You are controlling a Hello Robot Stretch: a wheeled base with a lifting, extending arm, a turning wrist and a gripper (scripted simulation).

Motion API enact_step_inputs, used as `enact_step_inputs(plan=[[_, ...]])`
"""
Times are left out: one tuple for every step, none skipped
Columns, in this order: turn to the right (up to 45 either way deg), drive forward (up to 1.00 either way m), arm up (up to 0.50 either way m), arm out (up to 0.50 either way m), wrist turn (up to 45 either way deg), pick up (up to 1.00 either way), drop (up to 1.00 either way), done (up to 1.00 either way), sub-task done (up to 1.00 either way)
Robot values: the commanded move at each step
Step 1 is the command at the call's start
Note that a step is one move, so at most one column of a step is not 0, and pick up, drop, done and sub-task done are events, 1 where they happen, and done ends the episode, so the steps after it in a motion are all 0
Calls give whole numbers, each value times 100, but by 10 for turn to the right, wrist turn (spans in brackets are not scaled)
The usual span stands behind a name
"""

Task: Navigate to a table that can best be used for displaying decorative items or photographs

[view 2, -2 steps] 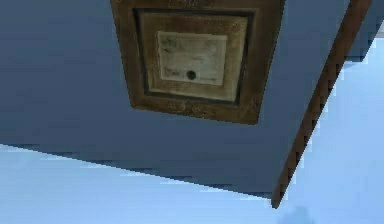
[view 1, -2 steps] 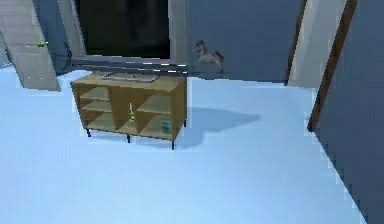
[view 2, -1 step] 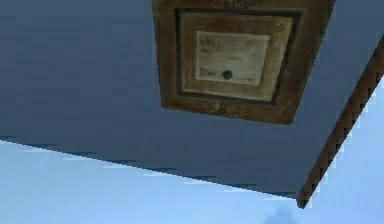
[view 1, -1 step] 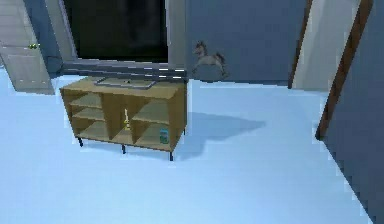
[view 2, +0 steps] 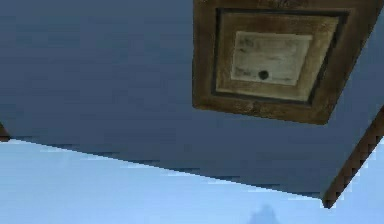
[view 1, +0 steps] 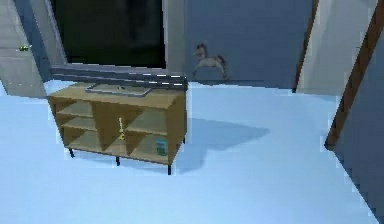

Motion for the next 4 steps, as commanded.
enact_step_inputs(plan=[[210, 0, 0, 0, 0, 0, 0, 0, 0], [0, 90, 0, 0, 0, 0, 0, 0, 0], [-450, 0, 0, 0, 0, 0, 0, 0, 0], [-180, 0, 0, 0, 0, 0, 0, 0, 0]])
